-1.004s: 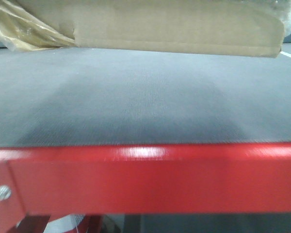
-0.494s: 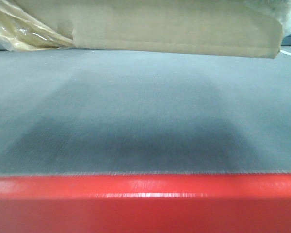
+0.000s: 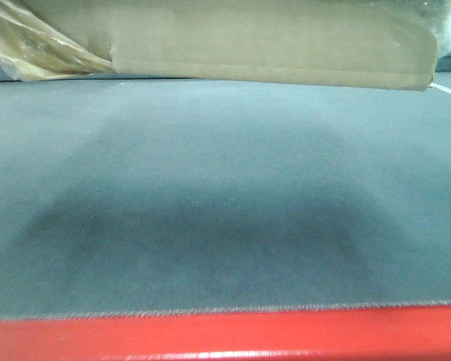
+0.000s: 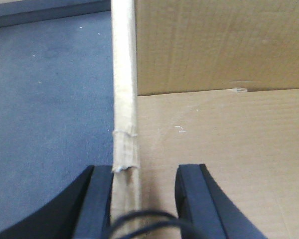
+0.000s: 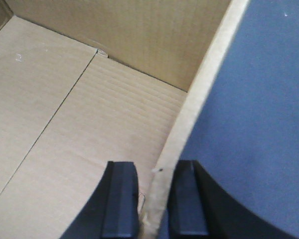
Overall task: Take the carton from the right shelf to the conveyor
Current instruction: 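Carry the carton over the red conveyor's grey belt, then lower the carton onto the belt with both grippers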
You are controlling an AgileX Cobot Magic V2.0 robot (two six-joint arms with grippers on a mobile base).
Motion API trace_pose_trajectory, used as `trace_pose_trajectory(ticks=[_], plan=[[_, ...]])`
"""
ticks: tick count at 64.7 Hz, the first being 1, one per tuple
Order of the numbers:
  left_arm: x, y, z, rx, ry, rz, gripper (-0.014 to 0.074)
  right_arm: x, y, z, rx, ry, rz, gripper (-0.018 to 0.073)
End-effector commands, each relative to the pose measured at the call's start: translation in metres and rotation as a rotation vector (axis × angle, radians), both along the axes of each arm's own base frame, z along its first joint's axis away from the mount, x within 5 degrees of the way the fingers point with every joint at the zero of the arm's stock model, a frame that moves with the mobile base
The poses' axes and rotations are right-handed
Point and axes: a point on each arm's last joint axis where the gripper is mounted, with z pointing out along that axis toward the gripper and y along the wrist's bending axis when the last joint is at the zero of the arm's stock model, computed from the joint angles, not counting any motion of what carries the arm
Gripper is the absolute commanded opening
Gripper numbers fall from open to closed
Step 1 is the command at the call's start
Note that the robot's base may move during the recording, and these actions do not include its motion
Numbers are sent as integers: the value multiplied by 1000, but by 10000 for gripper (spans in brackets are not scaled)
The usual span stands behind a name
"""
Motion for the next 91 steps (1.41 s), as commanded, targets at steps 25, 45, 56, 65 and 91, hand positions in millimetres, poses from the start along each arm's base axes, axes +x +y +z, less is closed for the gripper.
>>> trace_pose_trajectory(ticks=[25, 45, 56, 65, 91], plan=[[0, -2, 8, 15, -73, -39, -16, -4, 2, 7, 41, -41, 42, -69], [0, -2, 8, 15, -73, -39, -16, -4, 2, 7, 41, -41, 42, -69], [0, -2, 8, 15, -73, -39, -16, -3, 4, 9, 59, -70, 44, -69], [0, -2, 8, 15, -73, -39, -16, -1, 5, 12, 83, -99, 49, -69], [31, 2, -14, -127, 55, 15, -16, 29, 11, 5, 70, -162, 9, -69]])
